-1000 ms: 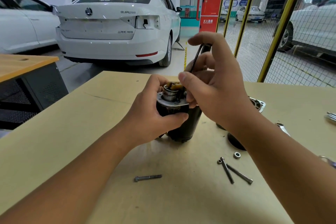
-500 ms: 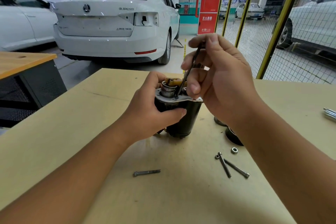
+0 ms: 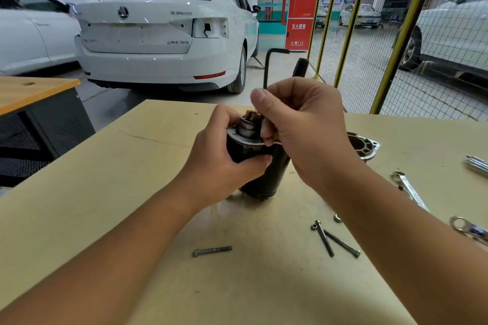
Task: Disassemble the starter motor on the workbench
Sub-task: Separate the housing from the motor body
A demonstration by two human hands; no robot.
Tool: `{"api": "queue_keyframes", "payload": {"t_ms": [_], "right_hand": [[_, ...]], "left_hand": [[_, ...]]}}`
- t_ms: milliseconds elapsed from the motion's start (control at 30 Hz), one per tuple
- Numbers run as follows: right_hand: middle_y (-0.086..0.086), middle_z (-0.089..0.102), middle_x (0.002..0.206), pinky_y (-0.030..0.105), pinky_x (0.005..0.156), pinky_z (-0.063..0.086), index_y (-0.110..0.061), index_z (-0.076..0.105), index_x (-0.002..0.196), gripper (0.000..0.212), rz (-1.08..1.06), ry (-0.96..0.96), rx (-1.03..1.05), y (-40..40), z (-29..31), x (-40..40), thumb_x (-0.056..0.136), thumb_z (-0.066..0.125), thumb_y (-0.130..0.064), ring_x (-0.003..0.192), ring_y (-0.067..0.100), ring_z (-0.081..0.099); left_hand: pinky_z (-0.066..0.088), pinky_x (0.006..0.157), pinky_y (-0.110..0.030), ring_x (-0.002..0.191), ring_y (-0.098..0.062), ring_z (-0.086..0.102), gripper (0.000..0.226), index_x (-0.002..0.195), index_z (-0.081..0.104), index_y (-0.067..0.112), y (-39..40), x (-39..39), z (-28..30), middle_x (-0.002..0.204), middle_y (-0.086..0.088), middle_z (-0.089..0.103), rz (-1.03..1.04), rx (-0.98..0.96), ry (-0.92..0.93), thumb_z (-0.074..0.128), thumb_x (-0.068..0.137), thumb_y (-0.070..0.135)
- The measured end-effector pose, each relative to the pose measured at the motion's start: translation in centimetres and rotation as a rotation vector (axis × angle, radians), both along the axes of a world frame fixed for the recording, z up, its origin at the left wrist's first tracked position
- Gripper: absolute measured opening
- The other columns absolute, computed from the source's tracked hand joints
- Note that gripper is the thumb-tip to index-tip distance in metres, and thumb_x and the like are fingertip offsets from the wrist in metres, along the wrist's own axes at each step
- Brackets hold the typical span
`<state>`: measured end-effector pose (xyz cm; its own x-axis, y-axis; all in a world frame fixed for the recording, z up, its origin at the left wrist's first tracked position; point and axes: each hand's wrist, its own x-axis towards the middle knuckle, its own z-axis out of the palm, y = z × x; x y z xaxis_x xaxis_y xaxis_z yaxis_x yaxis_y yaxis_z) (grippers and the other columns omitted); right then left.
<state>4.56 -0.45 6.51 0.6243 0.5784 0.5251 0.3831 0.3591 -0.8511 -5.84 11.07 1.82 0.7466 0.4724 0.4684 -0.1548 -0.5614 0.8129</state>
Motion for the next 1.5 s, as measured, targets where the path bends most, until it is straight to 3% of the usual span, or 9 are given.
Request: {"api": "queue_keyframes", "payload": {"t_ms": [133, 300, 467, 567, 933, 1067, 1233, 1367, 1500], "right_hand": [[0.016, 0.068, 0.067, 0.030, 0.044, 0.046, -0.006, 0.069, 0.081, 0.015, -0.006, -0.020, -0.040, 0.0, 0.2, 0.3, 0.096, 0.069, -0.011, 0.045, 0.020, 0.061], [0.015, 0.070, 0.076, 0.027, 0.041, 0.043, -0.004, 0.068, 0.088, 0.014, -0.009, -0.074, -0.074, 0.0, 0.2, 0.5, 0.099, 0.061, -0.007, 0.044, 0.020, 0.061], [0.008, 0.067, 0.064, 0.027, 0.040, 0.046, -0.008, 0.068, 0.086, 0.008, 0.015, -0.104, -0.046, -0.2, 0.4, 0.6, 0.091, 0.073, -0.005, 0.042, 0.019, 0.059], [0.003, 0.063, 0.055, 0.026, 0.041, 0.045, -0.009, 0.065, 0.081, 0.016, 0.013, -0.101, -0.031, -0.2, 0.3, 0.7, 0.085, 0.081, -0.009, 0.041, 0.017, 0.058], [0.015, 0.069, 0.072, 0.031, 0.043, 0.049, -0.005, 0.069, 0.088, 0.009, 0.041, 0.007, -0.064, -3.7, 3.0, 2.6, 0.096, 0.067, -0.008, 0.046, 0.023, 0.056], [0.019, 0.068, 0.070, 0.034, 0.044, 0.047, -0.002, 0.070, 0.088, 0.007, -0.092, 0.064, -0.227, -7.9, 0.6, 4.0, 0.092, 0.071, -0.008, 0.045, 0.025, 0.053], [0.018, 0.065, 0.063, 0.029, 0.040, 0.040, -0.008, 0.075, 0.079, 0.008, -0.306, 0.073, -0.411, -15.0, -2.8, 6.5, 0.086, 0.077, -0.009, 0.044, 0.023, 0.048], [0.013, 0.069, 0.064, 0.024, 0.041, 0.042, -0.010, 0.077, 0.080, 0.010, -0.453, 0.117, -0.647, -18.5, -4.0, 8.4, 0.082, 0.082, -0.018, 0.049, 0.015, 0.053], [0.013, 0.073, 0.072, 0.031, 0.052, 0.050, -0.010, 0.077, 0.076, 0.012, -0.508, 0.015, -0.848, -19.4, -4.3, 9.8, 0.080, 0.084, -0.018, 0.062, 0.023, 0.065]], "left_hand": [[0.062, 0.080, -0.029, 0.095, -0.010, 0.071, 0.052, 0.106, 0.048, 0.028, 0.0, -0.1, -0.1, 0.100, 0.015, 0.068, 0.015, 0.014, -0.004, 0.084, 0.069, 0.029], [0.060, 0.077, -0.025, 0.094, -0.010, 0.071, 0.052, 0.107, 0.048, 0.026, 0.0, -0.2, 0.0, 0.099, 0.016, 0.068, 0.017, 0.023, -0.006, 0.084, 0.070, 0.028], [0.061, 0.079, -0.026, 0.096, -0.010, 0.071, 0.053, 0.108, 0.048, 0.026, 0.0, -0.2, 0.0, 0.099, 0.012, 0.069, 0.006, 0.024, -0.004, 0.084, 0.069, 0.028], [0.062, 0.080, -0.029, 0.097, -0.011, 0.071, 0.054, 0.110, 0.049, 0.024, 0.1, -0.2, 0.0, 0.100, 0.010, 0.069, 0.002, 0.019, -0.005, 0.084, 0.069, 0.027], [0.060, 0.085, -0.028, 0.101, -0.008, 0.069, 0.049, 0.120, 0.055, 0.024, -0.2, 0.1, 0.0, 0.104, 0.014, 0.070, -0.008, 0.041, 0.000, 0.081, 0.078, 0.020], [0.057, 0.084, -0.021, 0.099, -0.005, 0.067, 0.047, 0.123, 0.059, 0.028, 0.1, 0.5, -0.1, 0.104, 0.018, 0.069, -0.001, 0.046, 0.020, 0.079, 0.085, 0.009], [0.056, 0.073, -0.013, 0.092, 0.002, 0.066, 0.046, 0.118, 0.058, 0.037, 0.1, 0.6, -0.1, 0.101, 0.025, 0.068, 0.014, 0.081, 0.023, 0.079, 0.085, 0.012], [0.052, 0.071, -0.010, 0.091, 0.002, 0.066, 0.050, 0.122, 0.058, 0.036, -0.1, 0.6, -0.2, 0.097, 0.020, 0.070, 0.051, 0.090, 0.021, 0.081, 0.084, 0.014], [0.047, 0.068, -0.004, 0.094, 0.009, 0.064, 0.057, 0.123, 0.056, 0.040, -0.9, 0.7, -0.4, 0.104, 0.019, 0.068, 0.107, 0.131, 0.019, 0.086, 0.079, 0.019]]}}
